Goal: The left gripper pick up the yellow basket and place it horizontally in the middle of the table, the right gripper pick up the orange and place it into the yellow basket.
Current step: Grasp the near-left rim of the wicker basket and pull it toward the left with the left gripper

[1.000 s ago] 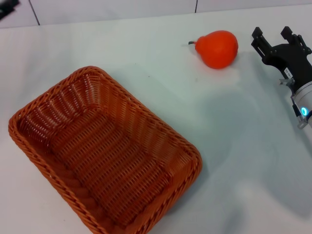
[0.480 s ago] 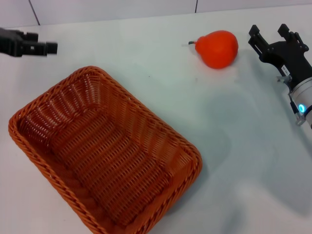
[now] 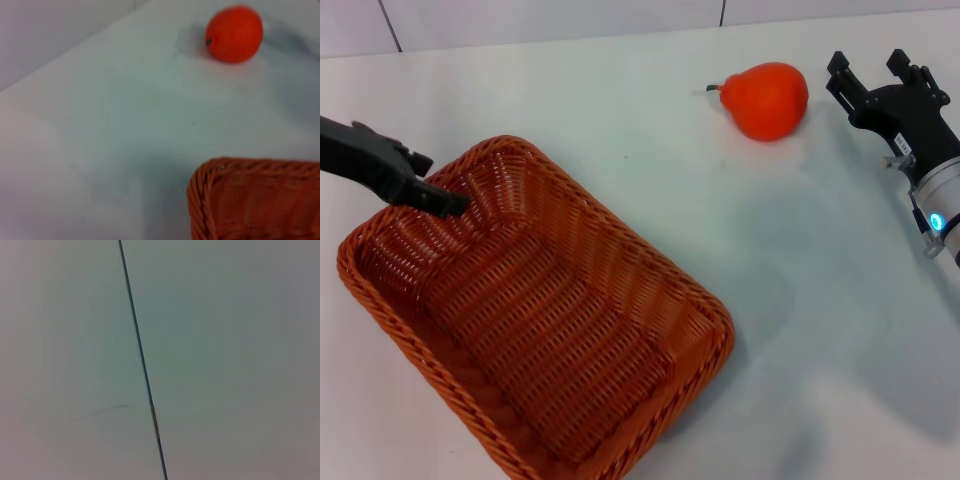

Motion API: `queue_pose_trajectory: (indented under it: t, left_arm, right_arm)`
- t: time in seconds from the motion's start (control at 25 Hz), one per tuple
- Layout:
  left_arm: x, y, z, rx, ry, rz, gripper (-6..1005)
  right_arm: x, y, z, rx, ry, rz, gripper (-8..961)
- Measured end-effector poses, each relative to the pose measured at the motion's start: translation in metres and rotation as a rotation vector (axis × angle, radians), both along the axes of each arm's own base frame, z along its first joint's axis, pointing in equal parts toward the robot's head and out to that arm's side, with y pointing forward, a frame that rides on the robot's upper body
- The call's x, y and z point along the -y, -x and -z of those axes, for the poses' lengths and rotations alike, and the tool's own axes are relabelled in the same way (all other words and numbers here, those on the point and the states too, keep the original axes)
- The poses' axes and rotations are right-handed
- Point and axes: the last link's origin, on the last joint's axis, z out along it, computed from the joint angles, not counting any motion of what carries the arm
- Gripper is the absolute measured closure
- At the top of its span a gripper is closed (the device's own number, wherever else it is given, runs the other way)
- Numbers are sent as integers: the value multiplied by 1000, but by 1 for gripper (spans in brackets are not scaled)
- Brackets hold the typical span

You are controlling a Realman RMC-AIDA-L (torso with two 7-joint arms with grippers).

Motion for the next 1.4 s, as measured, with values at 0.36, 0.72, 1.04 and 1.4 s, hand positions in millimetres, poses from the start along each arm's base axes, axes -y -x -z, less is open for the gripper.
queue_pose_trajectory:
  t: [0.36, 0.72, 1.04, 1.4]
  left_arm:
    - [2, -2, 16, -91, 12, 17, 162]
    - [4, 0, 25, -111, 12, 18, 166]
    - [5, 2, 26, -115, 2, 13, 180]
    - [6, 10, 24, -128, -36, 11, 379]
  right_arm:
    - [0, -1, 0, 0, 2, 3, 104]
    - [2, -3, 0, 1, 2, 9, 104]
    - [2, -3, 0, 0, 2, 9, 105]
    - [3, -3, 0, -1, 2, 11, 105]
